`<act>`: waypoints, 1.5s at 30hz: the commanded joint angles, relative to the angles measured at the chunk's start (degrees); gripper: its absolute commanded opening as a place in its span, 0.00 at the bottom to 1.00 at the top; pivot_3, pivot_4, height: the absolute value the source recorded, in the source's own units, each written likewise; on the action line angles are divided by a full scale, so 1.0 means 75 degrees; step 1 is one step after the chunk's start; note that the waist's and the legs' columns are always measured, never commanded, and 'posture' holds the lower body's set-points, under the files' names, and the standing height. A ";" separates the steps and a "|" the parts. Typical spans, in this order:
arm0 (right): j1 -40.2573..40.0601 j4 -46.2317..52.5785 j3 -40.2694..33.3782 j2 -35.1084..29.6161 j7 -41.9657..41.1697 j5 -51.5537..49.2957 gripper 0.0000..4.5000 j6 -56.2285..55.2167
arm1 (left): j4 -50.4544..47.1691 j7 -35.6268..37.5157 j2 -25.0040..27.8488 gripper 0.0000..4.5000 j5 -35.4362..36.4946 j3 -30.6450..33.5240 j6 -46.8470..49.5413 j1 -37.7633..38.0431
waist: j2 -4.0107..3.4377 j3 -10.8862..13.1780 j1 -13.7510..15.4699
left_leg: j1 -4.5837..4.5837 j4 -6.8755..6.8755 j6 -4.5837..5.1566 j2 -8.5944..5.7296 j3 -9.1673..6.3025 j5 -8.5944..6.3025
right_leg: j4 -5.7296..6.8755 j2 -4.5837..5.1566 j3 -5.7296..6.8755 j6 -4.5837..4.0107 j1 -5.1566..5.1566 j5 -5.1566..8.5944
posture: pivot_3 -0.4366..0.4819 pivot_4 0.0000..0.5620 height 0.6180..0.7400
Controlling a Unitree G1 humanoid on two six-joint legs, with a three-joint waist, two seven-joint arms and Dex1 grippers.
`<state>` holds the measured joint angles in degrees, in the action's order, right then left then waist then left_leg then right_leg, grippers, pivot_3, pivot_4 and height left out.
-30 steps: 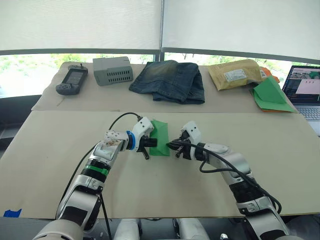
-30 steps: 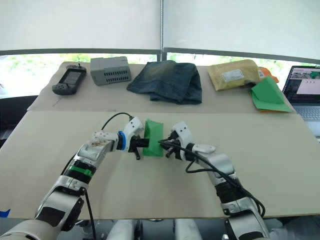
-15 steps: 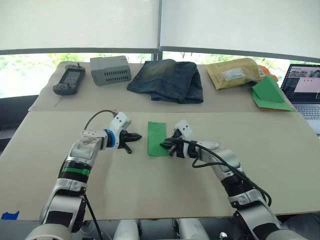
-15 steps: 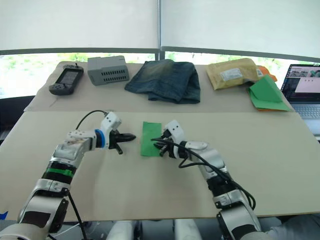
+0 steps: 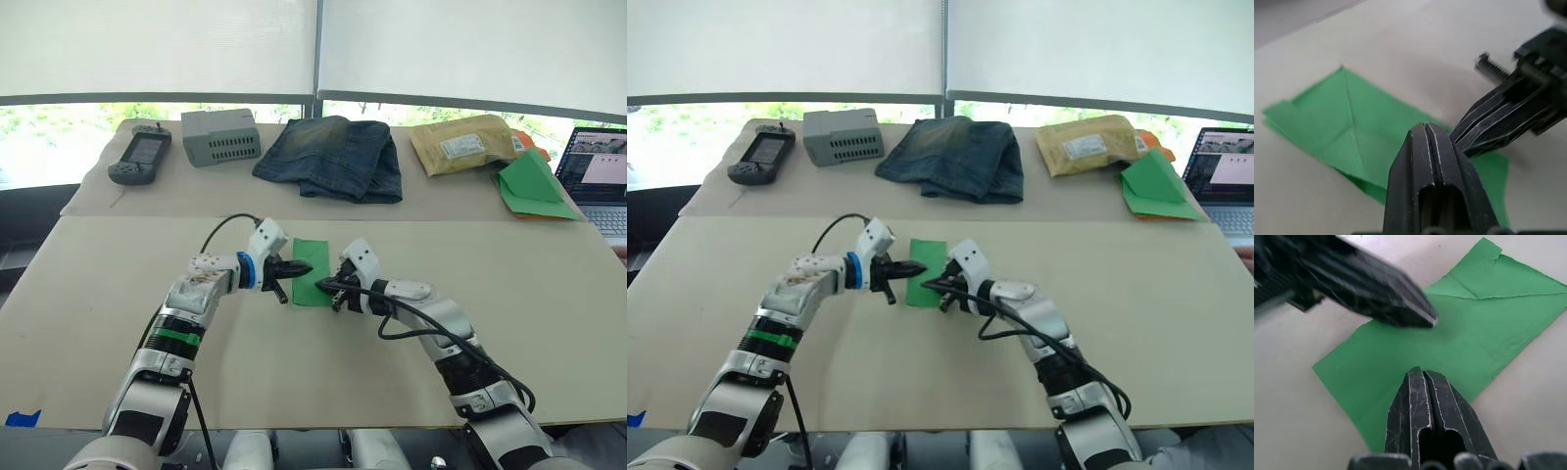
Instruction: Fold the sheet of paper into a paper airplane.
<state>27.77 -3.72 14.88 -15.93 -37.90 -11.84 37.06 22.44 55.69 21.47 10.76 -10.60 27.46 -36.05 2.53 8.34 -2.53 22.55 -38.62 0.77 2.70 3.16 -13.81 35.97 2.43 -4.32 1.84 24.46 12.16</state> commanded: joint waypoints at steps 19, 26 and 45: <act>0.2223 -0.4389 -0.0509 0.0412 0.0421 0.0861 0.01 -0.2977 | 0.0382 0.0051 -0.0110 0.00 -0.0660 -0.0428 -0.0741 0.0046 | -0.0003 0.0002 0.0030 | 0.0004 -0.0008 0.0000 -0.0002 -0.0016 0.0000 | -0.0006 0.0006 0.0018 -0.0021 -0.0011 -0.0013 | 0.48 0.27 0.95; 0.2991 -0.5911 -0.0651 0.0713 0.0344 0.1123 0.01 -0.3941 | 0.0442 0.0022 -0.0126 0.00 -0.0677 -0.0416 -0.0754 0.0005 | -0.0005 0.0003 0.0016 | 0.0004 -0.0007 0.0000 -0.0001 -0.0017 0.0000 | -0.0005 0.0006 0.0019 -0.0030 -0.0011 -0.0019 | 0.48 0.27 0.95; 0.0765 -0.2758 -0.0437 0.0503 -0.1116 0.0859 0.01 -0.2690 | 0.0690 0.0034 -0.0027 0.00 -0.0708 -0.0306 -0.0826 -0.0084 | -0.0009 0.0004 0.0002 | -0.0001 -0.0005 0.0000 0.0001 -0.0022 0.0000 | 0.0003 0.0006 0.0021 -0.0027 -0.0013 -0.0016 | 0.48 0.27 0.95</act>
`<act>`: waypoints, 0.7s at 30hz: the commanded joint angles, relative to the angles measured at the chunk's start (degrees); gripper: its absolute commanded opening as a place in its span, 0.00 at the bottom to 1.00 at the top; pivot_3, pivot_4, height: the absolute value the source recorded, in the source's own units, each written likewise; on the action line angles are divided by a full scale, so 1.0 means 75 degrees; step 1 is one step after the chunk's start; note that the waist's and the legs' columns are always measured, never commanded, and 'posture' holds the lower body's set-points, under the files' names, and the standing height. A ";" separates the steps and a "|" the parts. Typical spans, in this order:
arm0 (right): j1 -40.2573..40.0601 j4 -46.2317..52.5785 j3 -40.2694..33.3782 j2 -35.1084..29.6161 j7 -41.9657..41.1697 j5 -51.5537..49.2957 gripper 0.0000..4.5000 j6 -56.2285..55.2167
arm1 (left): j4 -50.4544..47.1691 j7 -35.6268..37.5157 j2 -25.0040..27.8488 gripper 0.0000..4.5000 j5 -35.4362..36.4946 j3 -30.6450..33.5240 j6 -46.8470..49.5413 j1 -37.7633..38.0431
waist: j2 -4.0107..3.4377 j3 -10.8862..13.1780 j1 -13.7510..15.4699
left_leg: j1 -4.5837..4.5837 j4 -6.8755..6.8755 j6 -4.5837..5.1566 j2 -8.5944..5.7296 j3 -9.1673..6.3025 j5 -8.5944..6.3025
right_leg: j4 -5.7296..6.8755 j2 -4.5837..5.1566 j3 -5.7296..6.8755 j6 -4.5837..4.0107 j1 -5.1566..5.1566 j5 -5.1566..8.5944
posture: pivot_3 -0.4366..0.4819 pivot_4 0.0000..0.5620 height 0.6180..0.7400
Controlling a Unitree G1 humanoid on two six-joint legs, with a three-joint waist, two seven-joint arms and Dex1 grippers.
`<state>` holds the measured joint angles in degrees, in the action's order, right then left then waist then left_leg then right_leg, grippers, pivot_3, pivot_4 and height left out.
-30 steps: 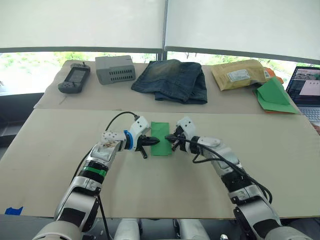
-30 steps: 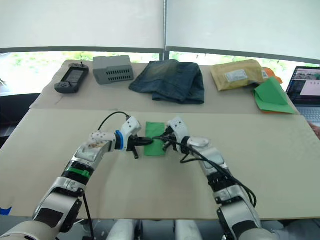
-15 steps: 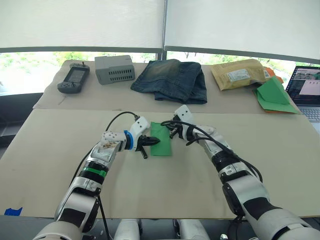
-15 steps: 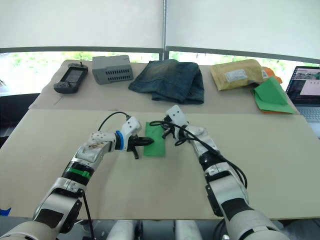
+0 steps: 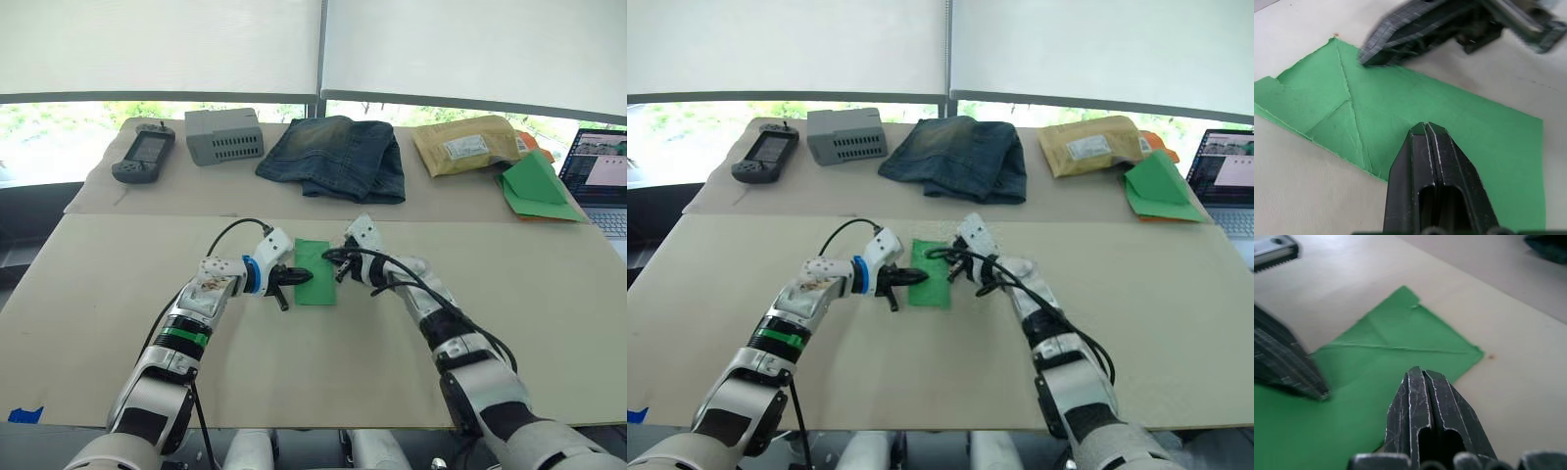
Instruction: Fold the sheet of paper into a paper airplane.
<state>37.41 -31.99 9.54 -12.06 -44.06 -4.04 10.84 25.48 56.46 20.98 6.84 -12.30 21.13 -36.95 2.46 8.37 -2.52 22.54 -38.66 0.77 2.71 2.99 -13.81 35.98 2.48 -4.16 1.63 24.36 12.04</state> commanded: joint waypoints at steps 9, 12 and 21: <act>-0.1867 0.3348 0.0611 -0.0631 -0.0528 -0.0343 0.01 0.2182 | 0.0566 0.0017 -0.0085 0.00 -0.0223 -0.0158 -0.0138 -0.0134 | 0.0000 0.0000 0.0043 | -0.0013 0.0000 -0.0001 -0.0001 0.0001 0.0000 | -0.0001 0.0001 0.0000 0.0032 -0.0011 0.0029 | 0.48 0.27 0.95; -0.2325 0.4250 0.0802 -0.1013 -0.0868 -0.0609 0.01 0.2823 | 0.0680 0.0056 -0.0107 0.00 -0.0254 -0.0188 -0.0202 -0.0183 | 0.0001 -0.0001 0.0060 | -0.0013 0.0000 -0.0001 -0.0002 0.0001 -0.0001 | -0.0003 0.0001 0.0001 0.0034 -0.0012 0.0031 | 0.48 0.27 0.95; -0.2272 0.4904 0.0643 -0.1157 -0.0792 -0.1067 0.01 0.3215 | 0.0684 0.0165 -0.0145 0.00 -0.0241 -0.0222 -0.0254 -0.0207 | 0.0003 -0.0003 0.0056 | -0.0022 0.0000 -0.0001 0.0000 0.0001 -0.0001 | -0.0003 0.0000 0.0004 0.0038 -0.0016 0.0041 | 0.48 0.27 0.95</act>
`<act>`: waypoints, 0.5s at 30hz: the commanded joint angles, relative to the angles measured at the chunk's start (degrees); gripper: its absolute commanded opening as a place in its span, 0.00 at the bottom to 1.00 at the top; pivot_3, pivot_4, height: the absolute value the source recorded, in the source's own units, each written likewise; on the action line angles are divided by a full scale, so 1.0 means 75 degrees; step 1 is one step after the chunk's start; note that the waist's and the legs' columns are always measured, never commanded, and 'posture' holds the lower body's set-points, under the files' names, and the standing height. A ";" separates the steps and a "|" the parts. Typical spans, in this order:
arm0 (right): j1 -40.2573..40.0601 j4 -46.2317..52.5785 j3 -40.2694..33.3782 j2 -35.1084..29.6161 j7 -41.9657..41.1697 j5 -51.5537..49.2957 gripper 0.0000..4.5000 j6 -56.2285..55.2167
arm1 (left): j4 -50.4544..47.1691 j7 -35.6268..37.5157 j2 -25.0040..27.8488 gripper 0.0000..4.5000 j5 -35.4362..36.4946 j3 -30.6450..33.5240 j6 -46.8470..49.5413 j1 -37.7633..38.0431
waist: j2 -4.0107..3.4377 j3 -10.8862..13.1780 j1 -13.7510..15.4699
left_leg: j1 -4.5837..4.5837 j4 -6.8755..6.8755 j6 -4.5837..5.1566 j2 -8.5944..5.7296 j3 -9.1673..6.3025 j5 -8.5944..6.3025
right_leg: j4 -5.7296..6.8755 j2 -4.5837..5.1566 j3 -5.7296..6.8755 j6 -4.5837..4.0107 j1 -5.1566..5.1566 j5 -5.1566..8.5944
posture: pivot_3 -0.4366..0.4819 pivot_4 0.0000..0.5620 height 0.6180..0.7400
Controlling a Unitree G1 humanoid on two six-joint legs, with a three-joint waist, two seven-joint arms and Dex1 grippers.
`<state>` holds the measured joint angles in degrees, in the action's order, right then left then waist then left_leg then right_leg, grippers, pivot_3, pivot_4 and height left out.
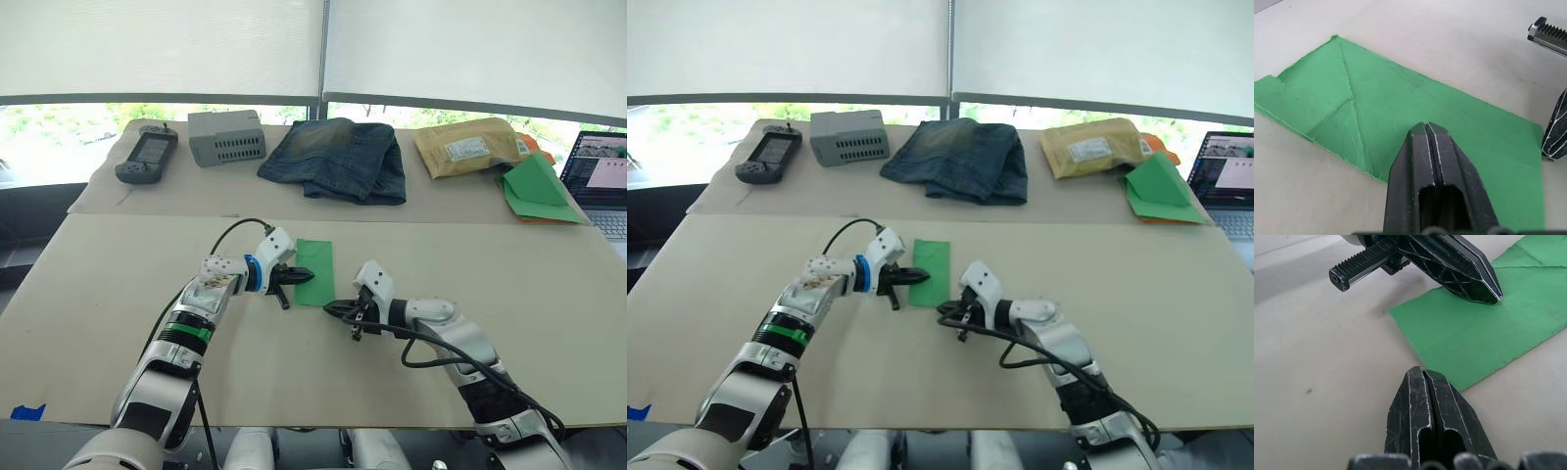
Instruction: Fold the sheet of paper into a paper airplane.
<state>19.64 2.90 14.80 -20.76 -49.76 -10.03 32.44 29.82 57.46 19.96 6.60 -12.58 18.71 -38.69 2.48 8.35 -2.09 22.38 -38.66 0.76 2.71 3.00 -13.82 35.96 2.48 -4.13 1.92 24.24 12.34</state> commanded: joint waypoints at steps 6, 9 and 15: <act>0.0427 0.1509 -0.0821 -0.0259 -0.0199 -0.1465 0.01 0.1419 | -0.0029 0.0087 0.0114 0.00 -0.0181 -0.0105 0.0126 0.0070 | -0.0002 0.0003 0.0007 | 0.0035 0.0000 0.0000 -0.0001 -0.0002 0.0000 | -0.0003 0.0001 0.0001 -0.0002 0.0026 -0.0002 | 0.48 0.27 0.95; 0.0658 0.1671 -0.0882 -0.0472 0.0009 -0.1458 0.01 0.1564 | -0.0117 0.0062 0.0172 0.00 -0.0175 -0.0069 0.0139 0.0135 | -0.0002 0.0003 0.0005 | 0.0039 -0.0001 0.0000 0.0000 -0.0004 0.0000 | -0.0007 0.0001 0.0004 0.0000 0.0028 -0.0003 | 0.48 0.27 0.95; 0.1237 0.0010 -0.0027 -0.0376 0.0818 -0.0025 0.01 0.0396 | -0.0409 0.0041 0.0243 0.00 -0.0080 -0.0004 0.0304 0.0273 | -0.0001 0.0004 -0.0039 | 0.0042 0.0006 0.0001 0.0001 -0.0007 0.0000 | -0.0009 0.0000 0.0010 -0.0006 0.0036 0.0001 | 0.48 0.27 0.95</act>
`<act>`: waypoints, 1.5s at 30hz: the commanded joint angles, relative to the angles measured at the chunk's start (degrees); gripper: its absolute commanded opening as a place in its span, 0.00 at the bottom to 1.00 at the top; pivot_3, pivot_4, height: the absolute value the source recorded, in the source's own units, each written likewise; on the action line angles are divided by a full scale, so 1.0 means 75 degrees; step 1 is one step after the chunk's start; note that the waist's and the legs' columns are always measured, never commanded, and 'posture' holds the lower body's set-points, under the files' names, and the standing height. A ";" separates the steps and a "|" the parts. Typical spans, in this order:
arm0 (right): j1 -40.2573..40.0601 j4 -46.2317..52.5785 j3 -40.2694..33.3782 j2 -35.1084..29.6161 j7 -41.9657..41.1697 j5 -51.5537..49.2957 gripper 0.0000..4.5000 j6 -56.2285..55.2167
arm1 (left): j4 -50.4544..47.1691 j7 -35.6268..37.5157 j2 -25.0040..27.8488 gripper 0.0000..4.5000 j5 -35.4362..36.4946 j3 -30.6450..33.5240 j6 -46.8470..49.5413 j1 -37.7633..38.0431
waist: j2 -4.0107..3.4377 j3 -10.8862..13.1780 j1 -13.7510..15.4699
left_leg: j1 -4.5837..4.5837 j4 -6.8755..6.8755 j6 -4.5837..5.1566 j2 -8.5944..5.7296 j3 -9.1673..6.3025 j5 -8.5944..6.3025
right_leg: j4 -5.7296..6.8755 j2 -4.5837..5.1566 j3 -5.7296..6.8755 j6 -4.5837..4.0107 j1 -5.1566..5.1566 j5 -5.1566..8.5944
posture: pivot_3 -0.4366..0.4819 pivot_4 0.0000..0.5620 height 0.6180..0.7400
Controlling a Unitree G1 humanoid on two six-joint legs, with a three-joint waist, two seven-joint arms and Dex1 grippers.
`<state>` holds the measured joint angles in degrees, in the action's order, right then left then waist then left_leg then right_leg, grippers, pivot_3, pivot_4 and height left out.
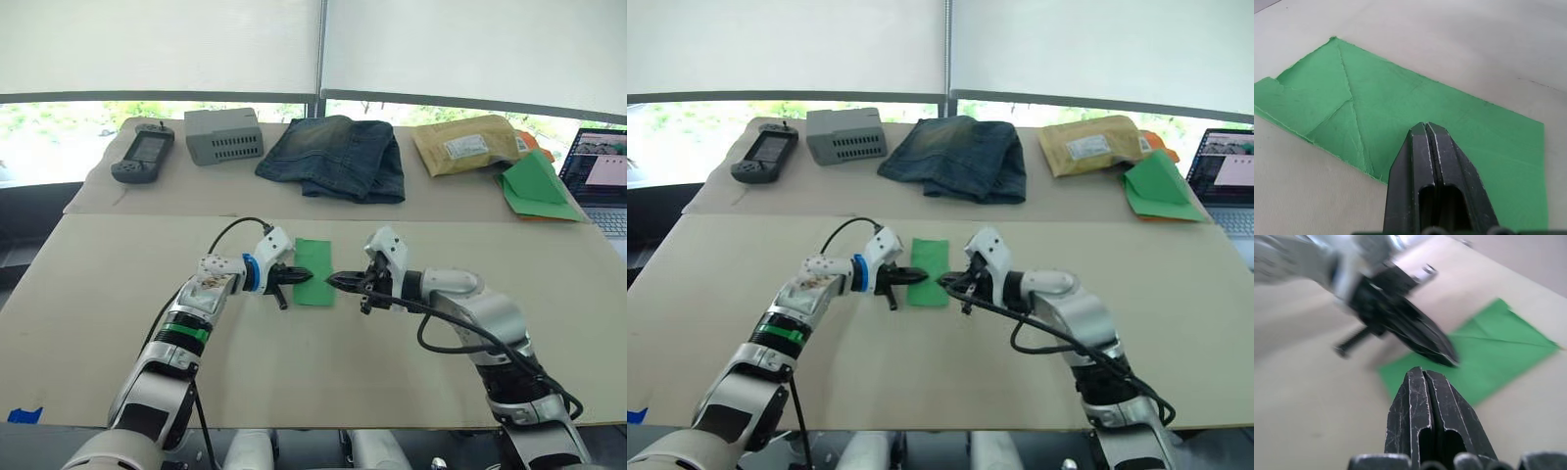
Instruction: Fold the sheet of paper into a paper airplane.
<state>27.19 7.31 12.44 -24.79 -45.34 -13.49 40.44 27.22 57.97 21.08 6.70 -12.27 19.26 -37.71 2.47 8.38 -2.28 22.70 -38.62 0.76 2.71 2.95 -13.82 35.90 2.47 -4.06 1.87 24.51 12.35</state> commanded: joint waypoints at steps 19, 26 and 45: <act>0.0513 -0.0915 0.0212 0.0747 0.0333 0.0723 0.01 -0.1164 | -0.1910 0.0347 0.1042 0.00 0.0768 0.0787 0.1296 0.0378 | -0.0010 0.0022 -0.0029 | 0.0080 -0.0006 0.0000 0.0001 -0.0002 0.0002 | 0.0025 -0.0004 -0.0002 -0.0046 0.0087 -0.0032 | 0.48 0.27 0.95; 0.0474 0.1097 -0.0424 0.0155 0.0213 -0.0127 0.01 0.0192 | -0.2029 0.0162 0.1086 0.00 0.0784 0.0802 0.1317 0.0665 | -0.0013 0.0032 0.0040 | 0.0092 -0.0006 0.0000 -0.0001 -0.0007 0.0000 | 0.0018 0.0001 0.0004 -0.0045 0.0090 -0.0031 | 0.48 0.27 0.95; 0.0311 0.2116 0.0000 -0.0129 0.0823 -0.0164 0.01 0.1204 | -0.0426 0.0058 -0.0060 0.00 0.0314 0.0106 0.0400 0.0141 | -0.0010 0.0033 0.0191 | 0.0089 -0.0028 0.0000 -0.0004 -0.0005 0.0001 | 0.0023 -0.0001 0.0002 -0.0045 0.0083 -0.0033 | 0.48 0.27 0.95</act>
<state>29.66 20.96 12.71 -24.94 -39.68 -14.74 48.61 23.53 58.15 20.95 9.14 -11.15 22.55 -36.04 2.39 8.63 -0.84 23.38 -38.85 0.76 2.67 2.91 -13.81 36.07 2.47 -4.04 1.54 25.13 12.10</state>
